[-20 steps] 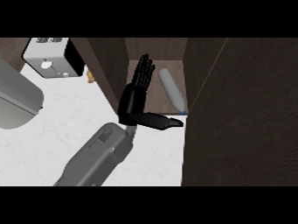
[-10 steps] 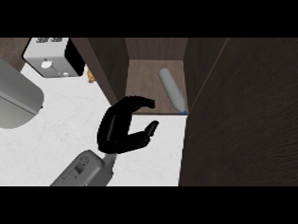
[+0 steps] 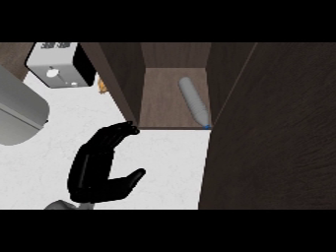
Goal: Pick up the bottled water, place it into the cabinet and close the cabinet
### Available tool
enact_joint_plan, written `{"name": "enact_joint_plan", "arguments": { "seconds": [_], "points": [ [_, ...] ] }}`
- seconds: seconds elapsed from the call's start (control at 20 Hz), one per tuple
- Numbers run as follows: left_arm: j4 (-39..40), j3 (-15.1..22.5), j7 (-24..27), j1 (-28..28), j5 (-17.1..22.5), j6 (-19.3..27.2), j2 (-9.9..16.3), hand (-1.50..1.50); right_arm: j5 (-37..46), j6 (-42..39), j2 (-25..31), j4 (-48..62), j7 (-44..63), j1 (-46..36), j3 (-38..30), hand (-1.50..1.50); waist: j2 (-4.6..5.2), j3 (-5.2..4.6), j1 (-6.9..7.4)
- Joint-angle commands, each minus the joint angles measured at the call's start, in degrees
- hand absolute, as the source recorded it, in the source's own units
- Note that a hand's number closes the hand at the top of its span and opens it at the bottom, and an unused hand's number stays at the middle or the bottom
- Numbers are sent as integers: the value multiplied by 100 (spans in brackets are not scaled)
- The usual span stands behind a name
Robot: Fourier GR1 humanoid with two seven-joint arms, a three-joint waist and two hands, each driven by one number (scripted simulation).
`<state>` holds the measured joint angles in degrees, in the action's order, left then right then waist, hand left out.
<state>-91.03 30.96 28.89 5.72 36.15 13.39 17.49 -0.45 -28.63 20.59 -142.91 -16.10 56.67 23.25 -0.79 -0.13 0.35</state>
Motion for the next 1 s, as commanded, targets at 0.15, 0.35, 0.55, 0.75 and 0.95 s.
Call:
{"name": "enact_joint_plan", "arguments": {
  "seconds": [0.15,0.35,0.55,0.75,0.95],
  "points": [
    [-944,-552,42,-1007,500,-272,663,-150,1094,-113,406,-995,303,85,644,150,-24,-10,-14],
    [-945,-751,131,-1302,818,-617,773,-150,1185,-334,750,-1076,607,-296,1200,150,-17,-35,55],
    [-1316,-1058,-24,-1488,1084,-783,1117,-150,1289,-243,720,-1076,980,-831,1671,150,-19,-44,158],
    [-1399,-1214,105,-1882,1172,-1044,1345,-150,1273,-224,870,-1055,1164,-1199,1851,150,-52,-71,267],
    [-1575,-1479,-10,-2079,1437,-1248,1605,-150,924,158,483,-655,1389,-1328,2410,150,-5,-73,354]
  ]
}}
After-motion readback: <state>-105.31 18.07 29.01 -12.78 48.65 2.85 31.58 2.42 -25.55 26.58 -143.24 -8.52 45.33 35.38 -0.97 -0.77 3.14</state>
